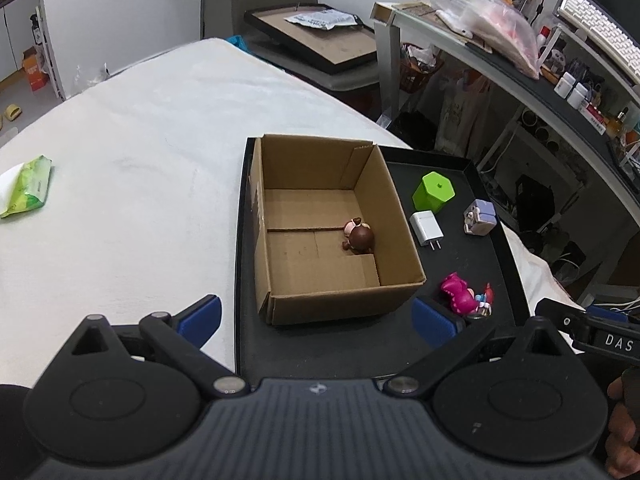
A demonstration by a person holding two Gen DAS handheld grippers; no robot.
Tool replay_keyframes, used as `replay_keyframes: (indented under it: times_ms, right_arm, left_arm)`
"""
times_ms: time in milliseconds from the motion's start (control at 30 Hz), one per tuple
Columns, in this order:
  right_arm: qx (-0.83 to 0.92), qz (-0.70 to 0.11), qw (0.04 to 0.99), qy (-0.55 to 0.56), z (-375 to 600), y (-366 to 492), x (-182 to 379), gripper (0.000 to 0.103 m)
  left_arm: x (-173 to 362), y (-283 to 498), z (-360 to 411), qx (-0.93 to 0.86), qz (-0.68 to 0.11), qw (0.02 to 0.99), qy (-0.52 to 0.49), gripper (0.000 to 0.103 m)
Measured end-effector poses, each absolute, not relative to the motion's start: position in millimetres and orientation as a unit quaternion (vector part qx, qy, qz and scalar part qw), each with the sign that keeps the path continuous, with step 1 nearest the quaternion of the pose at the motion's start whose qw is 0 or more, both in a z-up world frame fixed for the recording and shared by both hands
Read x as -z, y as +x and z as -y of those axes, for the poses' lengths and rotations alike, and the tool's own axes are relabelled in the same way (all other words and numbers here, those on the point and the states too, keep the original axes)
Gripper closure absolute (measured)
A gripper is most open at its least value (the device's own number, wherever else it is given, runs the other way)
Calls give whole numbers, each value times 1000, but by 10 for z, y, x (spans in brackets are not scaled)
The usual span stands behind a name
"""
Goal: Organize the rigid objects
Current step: 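Move the right gripper down to the pink dinosaur figure and close on it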
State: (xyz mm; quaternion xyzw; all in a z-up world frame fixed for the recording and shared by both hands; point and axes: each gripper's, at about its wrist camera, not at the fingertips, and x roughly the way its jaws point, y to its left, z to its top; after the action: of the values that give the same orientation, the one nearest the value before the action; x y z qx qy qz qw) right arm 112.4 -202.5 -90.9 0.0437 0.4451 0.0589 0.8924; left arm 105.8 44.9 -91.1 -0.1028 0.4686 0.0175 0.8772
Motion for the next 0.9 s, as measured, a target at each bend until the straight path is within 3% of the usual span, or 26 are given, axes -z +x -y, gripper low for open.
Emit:
replay_keyframes:
  times_ms: [667, 833, 900]
  right_arm:
    - [-31, -497, 861, 104, 2198, 1577, 1478, 0]
    - [-54, -497, 859, 110, 2121, 1739, 1590, 5]
    - [-64, -500, 857, 110, 2077, 1808, 1649, 12]
  left_arm:
    - [1253, 1498, -575, -49, -488, 864, -111, 3]
    - [1317, 1616, -579, -57, -488, 865, -104, 4]
    - [1355, 1666, -595, -61, -491, 863, -105, 5]
